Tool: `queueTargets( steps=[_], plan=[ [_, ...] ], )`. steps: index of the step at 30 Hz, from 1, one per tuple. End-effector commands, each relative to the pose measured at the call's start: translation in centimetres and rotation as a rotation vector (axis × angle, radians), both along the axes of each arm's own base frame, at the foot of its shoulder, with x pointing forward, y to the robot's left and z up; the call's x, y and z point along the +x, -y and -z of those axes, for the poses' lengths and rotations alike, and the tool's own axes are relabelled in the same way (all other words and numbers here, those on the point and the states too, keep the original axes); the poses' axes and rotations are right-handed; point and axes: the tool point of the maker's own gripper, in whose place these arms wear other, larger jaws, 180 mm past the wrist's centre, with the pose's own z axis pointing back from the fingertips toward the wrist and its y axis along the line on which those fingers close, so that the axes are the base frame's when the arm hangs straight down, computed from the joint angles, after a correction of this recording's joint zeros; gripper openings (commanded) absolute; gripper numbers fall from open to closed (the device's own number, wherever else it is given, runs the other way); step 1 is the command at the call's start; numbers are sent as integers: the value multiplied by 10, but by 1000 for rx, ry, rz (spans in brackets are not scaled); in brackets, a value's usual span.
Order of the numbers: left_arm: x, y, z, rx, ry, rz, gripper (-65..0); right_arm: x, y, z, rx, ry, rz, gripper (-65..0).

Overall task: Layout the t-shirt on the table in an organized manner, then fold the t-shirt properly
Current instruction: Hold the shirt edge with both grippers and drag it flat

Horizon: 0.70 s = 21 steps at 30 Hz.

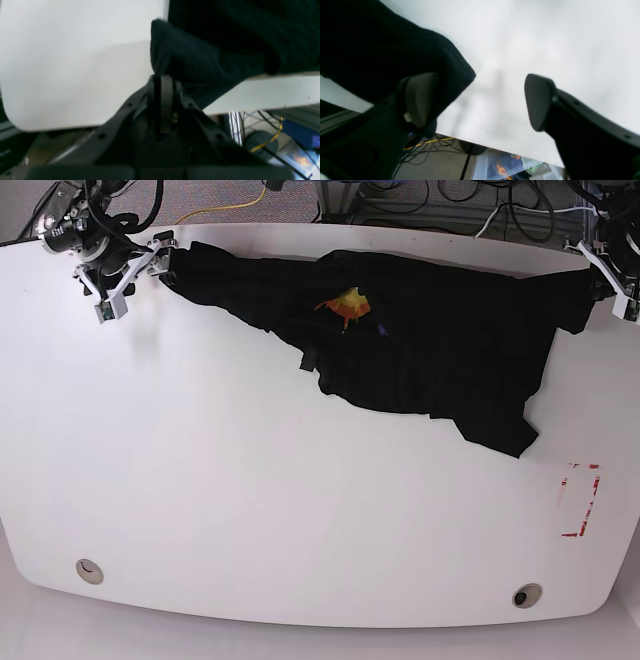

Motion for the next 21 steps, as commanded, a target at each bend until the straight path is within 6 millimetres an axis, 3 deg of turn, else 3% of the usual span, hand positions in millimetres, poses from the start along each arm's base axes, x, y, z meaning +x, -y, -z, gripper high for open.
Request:
queueTargets(
  steps=[1,5,15,21],
  plan=[
    [2,-5,-7,28,12,20,-650,3,1,-7,-5,24,-8,-140],
    [-1,-9,-5,68,-11,31,-650,3,-2,-6,0,21,-13,-140],
    [-3,-13,-3,99,-31,32,-650,2,-44,-8,160,45,-86,-138],
    [-3,-13,-2,102,-33,33,-635,2,-57,-7,184,40,-118,-140]
  ],
)
